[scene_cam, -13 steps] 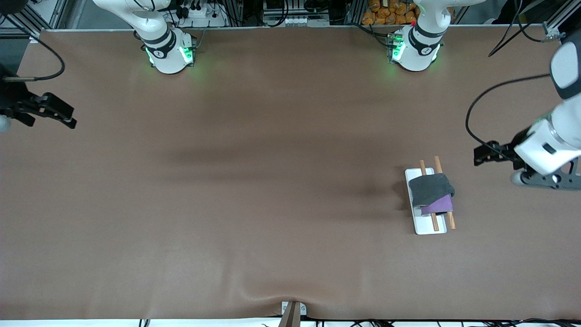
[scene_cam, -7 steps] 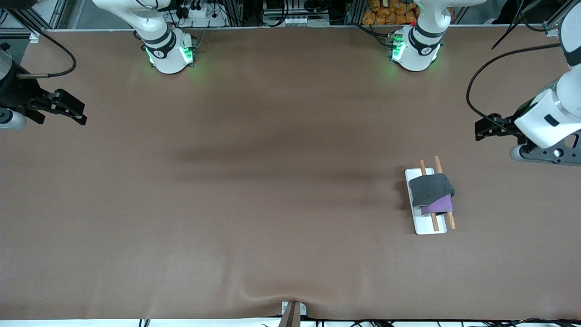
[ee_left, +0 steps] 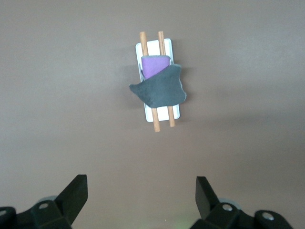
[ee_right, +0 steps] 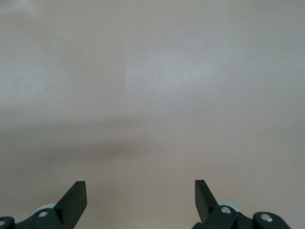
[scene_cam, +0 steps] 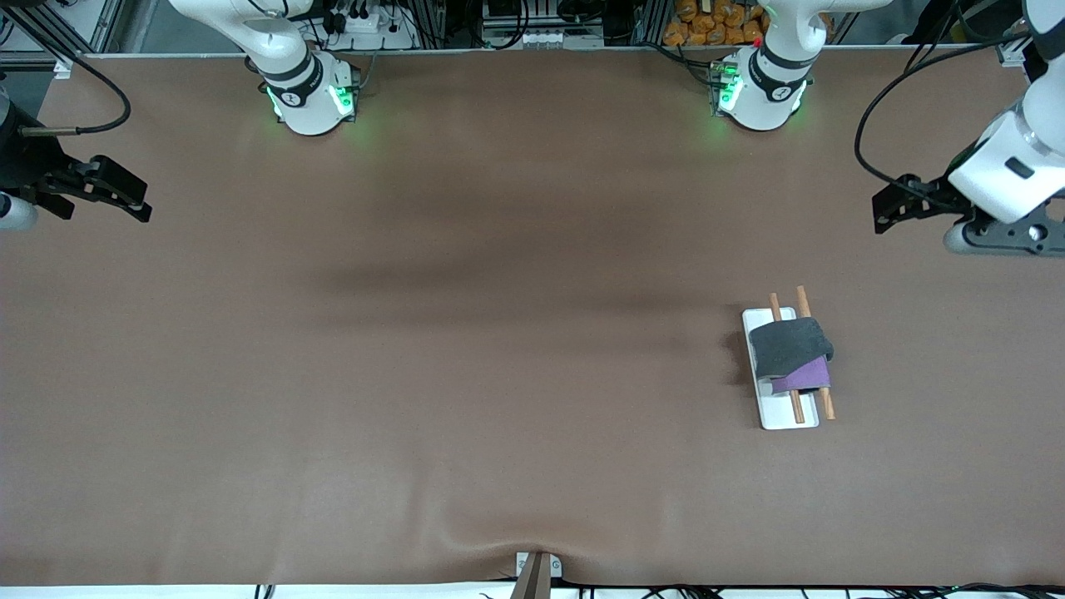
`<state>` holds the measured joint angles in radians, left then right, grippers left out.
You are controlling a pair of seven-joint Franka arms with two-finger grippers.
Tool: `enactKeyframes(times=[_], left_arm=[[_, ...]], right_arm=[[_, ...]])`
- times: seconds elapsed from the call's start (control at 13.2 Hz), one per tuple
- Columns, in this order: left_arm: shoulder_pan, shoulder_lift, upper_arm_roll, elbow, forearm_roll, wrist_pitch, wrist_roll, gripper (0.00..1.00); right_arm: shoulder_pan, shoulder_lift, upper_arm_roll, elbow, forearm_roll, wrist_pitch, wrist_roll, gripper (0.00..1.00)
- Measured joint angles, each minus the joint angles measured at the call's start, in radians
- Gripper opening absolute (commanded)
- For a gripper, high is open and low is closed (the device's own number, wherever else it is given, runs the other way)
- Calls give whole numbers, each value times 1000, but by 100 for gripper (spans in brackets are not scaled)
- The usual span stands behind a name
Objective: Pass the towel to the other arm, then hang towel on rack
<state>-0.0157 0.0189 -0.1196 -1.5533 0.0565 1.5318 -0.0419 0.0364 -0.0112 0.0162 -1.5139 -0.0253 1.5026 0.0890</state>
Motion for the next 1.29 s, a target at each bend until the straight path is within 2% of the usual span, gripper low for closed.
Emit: enactKeyframes(times=[0.3,0.61,1.29], left_arm=[[1,-84,46,-82,-17,8,-3,100],[-25,-103,115,-105,-28,8,-9,100],[-80,-106,110,-94,-28,0,-43,100]], right_arm=[[0,0,-2,1,0,-2,0,100],[-1,0,-3,1,0,-2,0,100],[-25,1,-8,1,1,-28,0,100]])
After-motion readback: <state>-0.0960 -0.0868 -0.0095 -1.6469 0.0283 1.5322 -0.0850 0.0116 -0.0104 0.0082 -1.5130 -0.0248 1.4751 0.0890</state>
